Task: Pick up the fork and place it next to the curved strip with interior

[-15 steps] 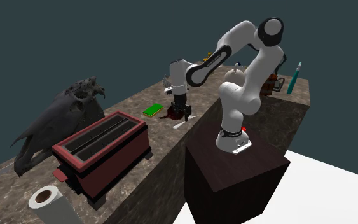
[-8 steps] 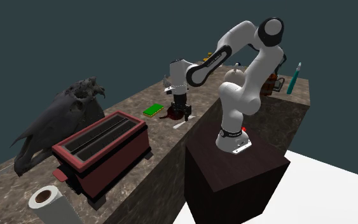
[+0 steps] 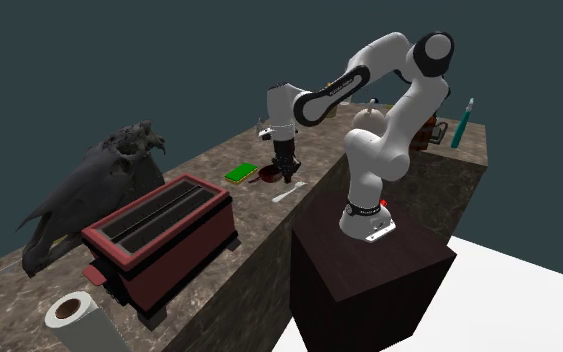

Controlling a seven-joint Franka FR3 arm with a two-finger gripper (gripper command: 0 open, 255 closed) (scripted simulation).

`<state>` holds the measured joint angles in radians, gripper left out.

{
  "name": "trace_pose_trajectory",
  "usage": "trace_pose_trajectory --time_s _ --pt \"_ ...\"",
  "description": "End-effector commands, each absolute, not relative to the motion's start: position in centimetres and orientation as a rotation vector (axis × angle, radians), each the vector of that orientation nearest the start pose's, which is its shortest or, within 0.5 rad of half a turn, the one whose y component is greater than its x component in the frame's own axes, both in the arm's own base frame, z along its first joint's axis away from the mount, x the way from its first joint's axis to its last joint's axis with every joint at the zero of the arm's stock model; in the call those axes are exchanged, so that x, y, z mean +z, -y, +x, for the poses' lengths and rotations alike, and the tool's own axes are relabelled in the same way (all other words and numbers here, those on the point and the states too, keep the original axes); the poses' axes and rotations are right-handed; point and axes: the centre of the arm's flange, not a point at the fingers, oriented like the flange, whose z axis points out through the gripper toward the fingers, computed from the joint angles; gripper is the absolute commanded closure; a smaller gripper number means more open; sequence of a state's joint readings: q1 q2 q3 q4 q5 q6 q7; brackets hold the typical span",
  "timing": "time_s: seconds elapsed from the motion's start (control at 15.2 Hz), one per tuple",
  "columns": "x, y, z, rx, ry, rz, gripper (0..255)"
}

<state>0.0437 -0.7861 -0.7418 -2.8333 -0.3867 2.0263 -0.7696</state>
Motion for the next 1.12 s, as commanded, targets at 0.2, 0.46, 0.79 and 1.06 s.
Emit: trace_pose_trajectory --time_s 0.2,0.46,0.79,1.06 --pt "35.0 19.0 23.8 0.115 0.694 -2.845 0" --pt "34.3 19.1 23.0 0.188 0.695 -2.834 0" --pt "31.4 18.5 22.5 0.188 0.695 -2.834 0" --pt "31.4 18.5 22.5 0.188 0.696 -2.834 0"
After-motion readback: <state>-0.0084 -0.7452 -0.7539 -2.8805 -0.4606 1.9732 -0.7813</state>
